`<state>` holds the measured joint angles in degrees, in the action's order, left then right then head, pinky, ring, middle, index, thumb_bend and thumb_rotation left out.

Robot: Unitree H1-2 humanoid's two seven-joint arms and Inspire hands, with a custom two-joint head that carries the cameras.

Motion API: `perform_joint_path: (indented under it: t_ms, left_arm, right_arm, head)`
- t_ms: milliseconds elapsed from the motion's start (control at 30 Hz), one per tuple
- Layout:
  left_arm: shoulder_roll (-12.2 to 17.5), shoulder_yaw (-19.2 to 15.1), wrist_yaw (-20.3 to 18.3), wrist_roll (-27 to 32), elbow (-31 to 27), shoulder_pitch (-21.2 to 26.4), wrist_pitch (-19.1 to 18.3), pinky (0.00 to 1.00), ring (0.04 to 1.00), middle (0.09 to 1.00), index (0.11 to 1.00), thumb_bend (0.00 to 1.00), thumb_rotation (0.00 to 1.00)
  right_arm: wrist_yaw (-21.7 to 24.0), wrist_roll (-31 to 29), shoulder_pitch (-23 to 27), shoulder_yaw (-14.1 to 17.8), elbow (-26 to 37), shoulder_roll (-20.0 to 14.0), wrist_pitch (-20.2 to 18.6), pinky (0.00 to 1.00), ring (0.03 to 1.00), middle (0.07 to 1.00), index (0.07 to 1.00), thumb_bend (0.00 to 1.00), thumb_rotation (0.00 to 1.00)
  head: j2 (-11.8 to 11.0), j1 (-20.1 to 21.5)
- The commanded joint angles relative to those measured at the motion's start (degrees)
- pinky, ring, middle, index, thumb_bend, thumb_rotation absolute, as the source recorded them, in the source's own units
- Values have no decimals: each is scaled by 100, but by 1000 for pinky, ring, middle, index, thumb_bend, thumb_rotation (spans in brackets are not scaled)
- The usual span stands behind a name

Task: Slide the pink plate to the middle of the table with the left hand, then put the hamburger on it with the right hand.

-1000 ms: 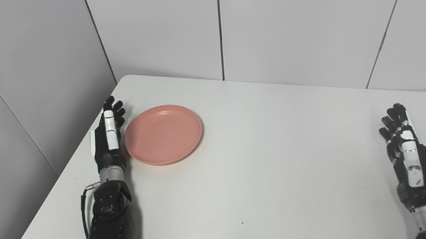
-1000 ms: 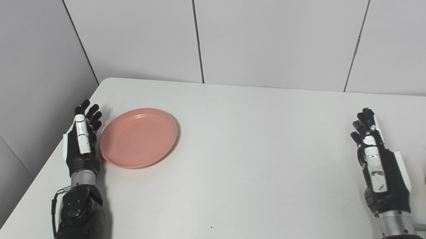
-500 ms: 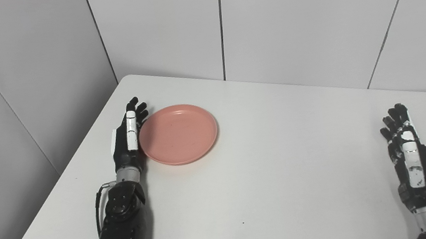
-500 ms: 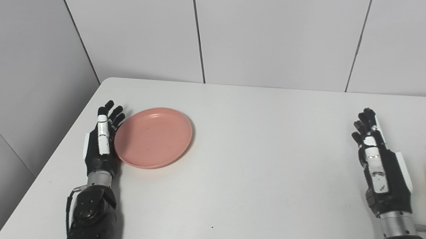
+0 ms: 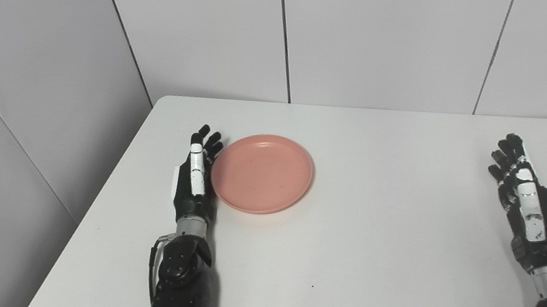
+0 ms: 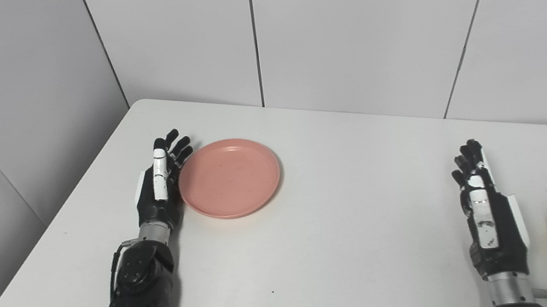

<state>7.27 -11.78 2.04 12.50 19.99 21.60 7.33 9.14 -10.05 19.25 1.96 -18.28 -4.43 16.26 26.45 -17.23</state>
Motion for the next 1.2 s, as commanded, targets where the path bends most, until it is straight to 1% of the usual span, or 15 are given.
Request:
perform_joint_path:
  t_ms: [0, 133, 167, 267, 400, 433, 533, 633, 667, 700, 800, 867, 933, 1033, 1167]
  left_arm:
    - [-74, 85, -14, -72, -100, -75, -45, 902, 900, 881, 883, 658, 1000]
    - [-153, 225, -46, -132, -152, -137, -148, 917, 905, 886, 890, 647, 1000]
    - [-170, 251, -28, -158, -165, -146, -167, 890, 893, 878, 881, 629, 1000]
    - [-236, 293, -28, -194, -153, -149, -158, 873, 884, 869, 872, 613, 1000]
    - [-274, 326, -176, -153, -57, -165, 75, 891, 895, 884, 889, 608, 1000]
    - [-281, 330, -194, -145, -60, -170, 79, 891, 895, 886, 890, 608, 1000]
    - [-273, 384, -338, -99, -58, -187, 58, 903, 901, 892, 897, 625, 1000]
    - [-258, 457, -510, -79, -18, -201, 81, 920, 912, 903, 906, 631, 1000]
    - [-262, 488, -551, -99, -18, -216, 79, 924, 915, 905, 908, 631, 1000]
    - [-267, 523, -603, -102, -33, -239, 57, 926, 916, 906, 907, 635, 1000]
    - [-302, 596, -691, -103, -120, -300, -52, 930, 920, 909, 903, 636, 1000]
    - [-315, 645, -746, -99, -182, -338, -121, 922, 920, 910, 898, 631, 1000]
    - [-317, 676, -817, -74, -218, -374, -137, 933, 929, 919, 907, 624, 1000]
    - [-344, 728, -838, -127, -264, -429, -137, 936, 930, 917, 907, 624, 1000]
    - [-364, 828, -866, -150, -328, -493, -236, 935, 930, 920, 909, 621, 1000]
  right_arm:
    - [12, -31, -799, 27, -520, 99, 36, 1000, 1000, 1000, 1000, 482, 926]
    - [-30, 11, -810, 12, -504, 133, 49, 1000, 994, 1000, 1000, 478, 927]
    - [-29, 6, -811, 9, -498, 139, 43, 1000, 997, 1000, 1000, 487, 919]
    - [-48, 47, -833, -25, -411, 145, -40, 1000, 1000, 1000, 1000, 501, 917]
    - [-97, 161, -842, -62, -395, 156, -16, 1000, 999, 1000, 1000, 517, 919]
    - [-94, 174, -845, -72, -385, 159, -9, 1000, 998, 1000, 1000, 519, 925]
    - [-85, 133, -857, -71, -328, 207, -41, 1000, 999, 1000, 1000, 511, 906]
    - [-118, 173, -873, -93, -248, 243, -107, 1000, 997, 1000, 1000, 515, 906]
    - [-132, 178, -877, -97, -221, 263, -136, 1000, 995, 1000, 1000, 518, 904]
    - [-149, 197, -875, -106, -211, 282, -154, 1000, 996, 1000, 1000, 523, 896]
    - [-192, 260, -864, -120, -206, 319, -188, 1000, 995, 1000, 1000, 540, 886]
    - [-235, 303, -863, -123, -185, 357, -230, 1000, 995, 1000, 1000, 539, 882]
    - [-287, 344, -867, -140, -142, 398, -301, 1000, 994, 1000, 1000, 535, 872]
    - [-279, 318, -854, -146, -118, 455, -344, 1000, 999, 1000, 1000, 519, 840]
    - [-303, 270, -851, -130, -41, 566, -441, 1000, 1000, 1000, 999, 514, 780]
  head:
    - [4, 28]
    - [35, 145]
    - [35, 145]
    - [87, 238]
    - [125, 381]
    - [155, 474]
    - [186, 579]
    - [221, 758]
    - [221, 758]
    - [251, 873]
    - [263, 934]
    - [291, 1101]
    - [330, 1300]
    - [344, 1407]
    - [383, 1616]
